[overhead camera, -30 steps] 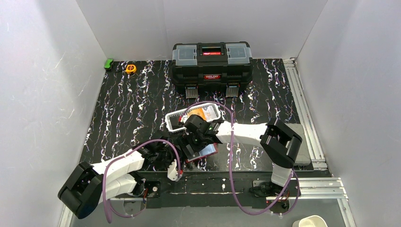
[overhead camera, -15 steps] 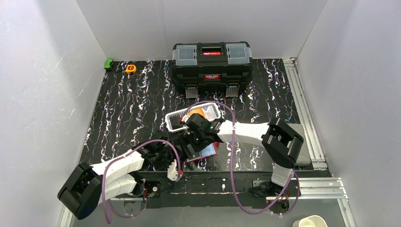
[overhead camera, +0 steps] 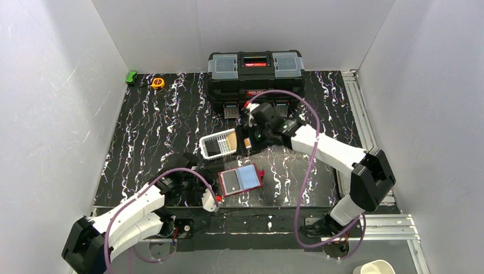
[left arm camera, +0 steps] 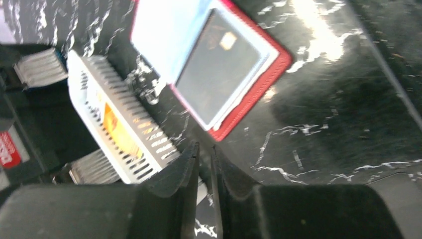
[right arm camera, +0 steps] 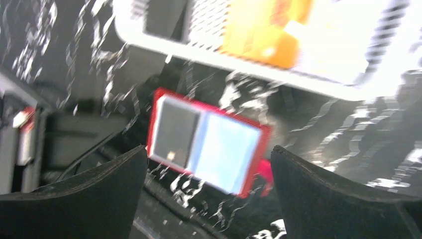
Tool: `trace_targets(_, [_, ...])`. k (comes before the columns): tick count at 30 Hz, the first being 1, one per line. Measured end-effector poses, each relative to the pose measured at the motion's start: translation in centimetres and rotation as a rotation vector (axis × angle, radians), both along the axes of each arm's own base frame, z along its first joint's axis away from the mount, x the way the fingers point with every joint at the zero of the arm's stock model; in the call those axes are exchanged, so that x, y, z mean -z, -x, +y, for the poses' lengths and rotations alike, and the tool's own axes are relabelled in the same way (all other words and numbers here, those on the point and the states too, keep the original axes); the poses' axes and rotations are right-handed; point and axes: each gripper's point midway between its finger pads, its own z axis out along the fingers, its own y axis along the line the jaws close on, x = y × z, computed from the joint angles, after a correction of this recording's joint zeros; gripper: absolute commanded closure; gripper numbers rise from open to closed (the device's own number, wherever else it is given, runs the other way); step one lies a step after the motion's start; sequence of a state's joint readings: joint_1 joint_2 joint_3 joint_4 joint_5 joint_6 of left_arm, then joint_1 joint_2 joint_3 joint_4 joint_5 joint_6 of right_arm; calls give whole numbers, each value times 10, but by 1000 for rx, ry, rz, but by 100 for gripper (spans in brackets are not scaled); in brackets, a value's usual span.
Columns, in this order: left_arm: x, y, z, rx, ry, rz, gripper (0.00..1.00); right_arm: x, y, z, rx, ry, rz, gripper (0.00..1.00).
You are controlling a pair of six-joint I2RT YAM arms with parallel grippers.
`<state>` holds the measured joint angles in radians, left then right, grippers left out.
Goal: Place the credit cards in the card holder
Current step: Move the storage box to the center of the board.
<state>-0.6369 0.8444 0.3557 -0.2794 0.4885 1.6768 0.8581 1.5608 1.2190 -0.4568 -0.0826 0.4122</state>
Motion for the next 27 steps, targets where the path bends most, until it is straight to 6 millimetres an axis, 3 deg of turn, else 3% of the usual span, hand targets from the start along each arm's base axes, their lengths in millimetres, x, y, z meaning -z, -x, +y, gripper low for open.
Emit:
trace_targets(3, [-22, -12, -2, -80, 30, 9, 76, -7, -45, -26, 135, 38, -30, 2])
trace_targets(5, [-35, -21, -2, -147, 49, 30, 74, -10, -85, -46, 241, 75, -63, 10])
trace_targets(7, [-48, -32, -2, -229, 73, 62, 73, -4, -124, -64, 327, 123, -96, 32])
trace_targets(9, [-58, -45, -1, -322, 95, 109, 73, 8, -145, -75, 362, 172, -109, 61])
trace_targets(10, [-63, -54, 0, -378, 106, 142, 73, 19, -152, -80, 376, 199, -104, 68])
trace_targets(14, [-78, -96, 10, -602, 160, 257, 73, 48, -155, -81, 359, 254, -76, 62])
trace_targets(19, [-79, -142, 34, -870, 224, 405, 73, 55, -156, -74, 340, 228, -73, 53])
trace_targets(27, [-65, -141, 36, -952, 234, 508, 73, 63, -155, -71, 334, 211, -71, 52])
